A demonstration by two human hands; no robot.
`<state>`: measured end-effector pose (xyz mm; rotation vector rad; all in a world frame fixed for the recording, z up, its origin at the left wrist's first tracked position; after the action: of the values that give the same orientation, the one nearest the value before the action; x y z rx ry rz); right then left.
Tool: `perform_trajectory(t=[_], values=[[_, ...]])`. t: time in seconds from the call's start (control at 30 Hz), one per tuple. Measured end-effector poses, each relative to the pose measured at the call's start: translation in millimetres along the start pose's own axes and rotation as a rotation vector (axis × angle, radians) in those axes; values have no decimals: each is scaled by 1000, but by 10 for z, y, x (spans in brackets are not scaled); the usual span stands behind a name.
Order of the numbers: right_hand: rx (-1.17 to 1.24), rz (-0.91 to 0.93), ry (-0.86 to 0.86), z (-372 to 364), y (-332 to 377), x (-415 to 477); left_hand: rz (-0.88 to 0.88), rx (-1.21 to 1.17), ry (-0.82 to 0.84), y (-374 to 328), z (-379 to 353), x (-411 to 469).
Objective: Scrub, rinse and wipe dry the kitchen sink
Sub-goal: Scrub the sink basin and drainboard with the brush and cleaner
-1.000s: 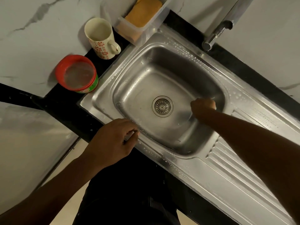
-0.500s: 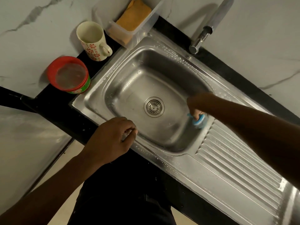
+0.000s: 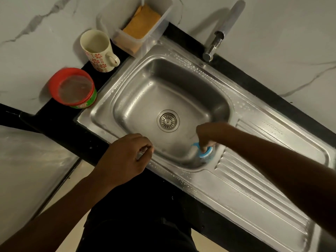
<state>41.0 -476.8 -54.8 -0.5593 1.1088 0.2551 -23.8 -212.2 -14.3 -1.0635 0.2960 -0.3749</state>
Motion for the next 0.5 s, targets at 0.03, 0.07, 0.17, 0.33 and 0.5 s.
perform_trajectory(t=[0.03,0.07,0.17,0.33,0.5], values=[[7,-43,-9,51,-169,-9,-4,0,5,-13,-5,1],[19,-94,-41,99,-358,7,-8,0,10,-26,-11,0],[34,-285,-207,203,-764,31,-24,20,13,-61,-8,14],[56,-246,-289,-18,-353,197,-21,28,12,-84,84,43],[135,-24,-110,-305,346,209,-16,32,22,-46,137,46]])
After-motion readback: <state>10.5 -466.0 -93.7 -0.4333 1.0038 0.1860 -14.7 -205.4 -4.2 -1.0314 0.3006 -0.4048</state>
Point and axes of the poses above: each hand's wrist, its own x-axis towards the middle knuckle, its own z-axis out of the back of the hand, y = z × x, the point moved 5 cm from there along x, towards the middle knuckle, and after that the axes turned 14 degrees about -x, right-handed, at the moved point
